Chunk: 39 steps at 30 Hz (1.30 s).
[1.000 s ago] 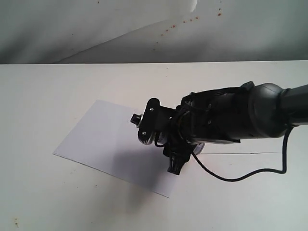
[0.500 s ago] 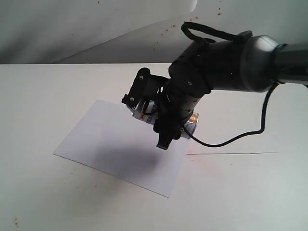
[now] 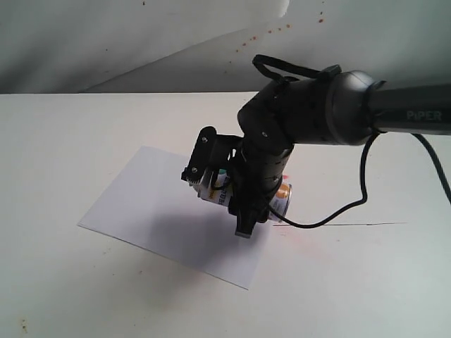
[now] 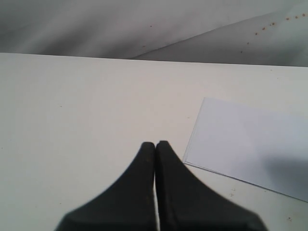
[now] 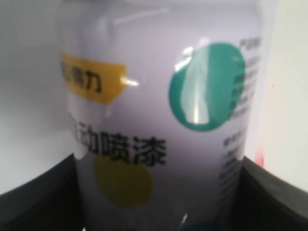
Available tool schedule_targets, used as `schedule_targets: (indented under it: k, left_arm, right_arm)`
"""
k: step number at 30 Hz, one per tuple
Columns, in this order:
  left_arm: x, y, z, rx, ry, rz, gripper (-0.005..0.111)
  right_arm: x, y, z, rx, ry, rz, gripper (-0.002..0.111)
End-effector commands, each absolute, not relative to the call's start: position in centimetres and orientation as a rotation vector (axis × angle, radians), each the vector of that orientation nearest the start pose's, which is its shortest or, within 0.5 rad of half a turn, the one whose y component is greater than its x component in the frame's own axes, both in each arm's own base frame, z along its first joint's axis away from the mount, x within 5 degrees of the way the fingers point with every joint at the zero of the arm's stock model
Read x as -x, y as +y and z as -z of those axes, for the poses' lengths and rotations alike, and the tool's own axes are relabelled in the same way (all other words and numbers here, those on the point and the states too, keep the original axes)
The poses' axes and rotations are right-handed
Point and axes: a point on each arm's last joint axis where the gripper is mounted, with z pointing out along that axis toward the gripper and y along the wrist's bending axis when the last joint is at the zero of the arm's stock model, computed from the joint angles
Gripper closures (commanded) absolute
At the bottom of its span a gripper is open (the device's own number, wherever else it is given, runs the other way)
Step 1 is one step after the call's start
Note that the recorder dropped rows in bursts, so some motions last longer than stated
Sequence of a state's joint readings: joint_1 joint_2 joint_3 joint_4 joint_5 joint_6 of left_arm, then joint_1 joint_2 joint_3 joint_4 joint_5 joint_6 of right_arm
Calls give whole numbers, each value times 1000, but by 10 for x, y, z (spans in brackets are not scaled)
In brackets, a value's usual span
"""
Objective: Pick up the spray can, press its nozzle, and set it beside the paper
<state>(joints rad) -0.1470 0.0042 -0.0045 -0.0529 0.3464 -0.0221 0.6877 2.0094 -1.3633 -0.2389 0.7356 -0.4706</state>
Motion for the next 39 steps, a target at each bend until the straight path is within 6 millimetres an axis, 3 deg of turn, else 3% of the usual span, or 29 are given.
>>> schedule_targets:
  k: [1,5,9,12,16,25,29,33,36,39]
  left_arm:
    - [-53,-10,-182,-74,1826,176,107]
    - [-53,-9,-182,-77,1826,173,107]
    - [-55,-7,-189,-186,1738,32,107]
    - [-56,-9,-204,-74,1588,165,107]
    - [-55,-7,-217,247,1440,487,107]
    - [-53,1,-233,374,1252,571,107]
    - [-52,-3,-257,342,1300,598,107]
    - [-70,-9,-285,337,1420,594,107]
    - [-101,-18,-304,338,1616,595,107]
    - [-140,-31,-312,333,1875,602,107]
  right_arm:
    - [-327,246,-172,1720,2194,234,108]
    - [-327,247,-172,1716,2186,232,108]
    - [-327,247,-172,1715,2184,231,108]
    - [-327,247,-172,1715,2184,231,108]
    - [-327,247,-172,1714,2183,230,108]
    - [-327,247,-172,1715,2184,231,108]
    - [-327,247,-172,1717,2187,232,108]
    - [-327,247,-172,1717,2188,232,108]
    - [-327,247,-172,1718,2186,234,108]
    - [-327,246,-172,1719,2185,237,108]
